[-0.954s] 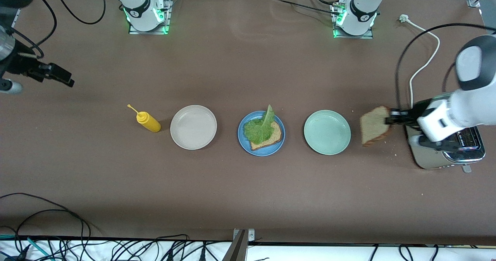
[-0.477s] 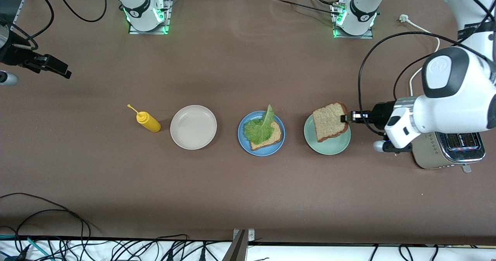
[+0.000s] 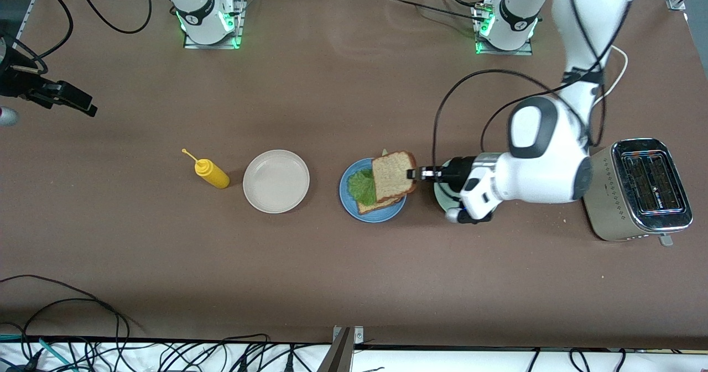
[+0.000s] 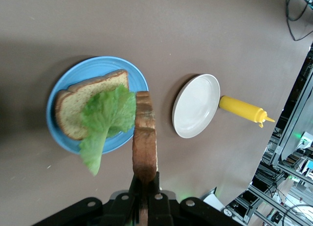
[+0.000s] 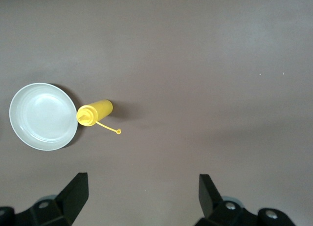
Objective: Make sandwich in blue plate with both arms
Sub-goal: 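Carry the bread slice with the left gripper over the blue plate, then lower the bread onto the lettuce and open the left gripper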
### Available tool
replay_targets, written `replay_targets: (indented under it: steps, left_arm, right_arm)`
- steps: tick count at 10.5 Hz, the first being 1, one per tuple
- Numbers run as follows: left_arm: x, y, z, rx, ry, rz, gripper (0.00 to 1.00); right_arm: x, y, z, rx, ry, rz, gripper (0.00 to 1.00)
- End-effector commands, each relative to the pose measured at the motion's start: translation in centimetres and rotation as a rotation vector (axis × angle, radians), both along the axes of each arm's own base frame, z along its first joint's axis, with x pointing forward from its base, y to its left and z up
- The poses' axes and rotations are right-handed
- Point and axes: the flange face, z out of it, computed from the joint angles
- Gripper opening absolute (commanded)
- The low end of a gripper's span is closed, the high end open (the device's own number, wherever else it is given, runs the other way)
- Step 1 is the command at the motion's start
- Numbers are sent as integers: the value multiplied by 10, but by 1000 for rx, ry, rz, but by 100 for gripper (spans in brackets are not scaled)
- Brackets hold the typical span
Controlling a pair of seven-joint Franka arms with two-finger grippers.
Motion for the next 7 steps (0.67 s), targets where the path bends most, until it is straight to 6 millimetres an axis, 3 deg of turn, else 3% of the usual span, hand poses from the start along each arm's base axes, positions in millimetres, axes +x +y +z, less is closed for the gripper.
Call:
replay_targets:
  steps: [1, 3, 7]
  left_arm:
    - [1, -42, -40, -13, -8, 22, 0]
    - [-3, -69, -80, 19, -33, 45, 0]
    - [-9, -81, -94, 22, -29, 41, 0]
  right_arm:
    - [5, -3, 7, 13, -6, -18, 100]
    - [5, -1, 8, 13, -6, -14, 100]
    - [5, 0, 9, 14, -9, -14, 100]
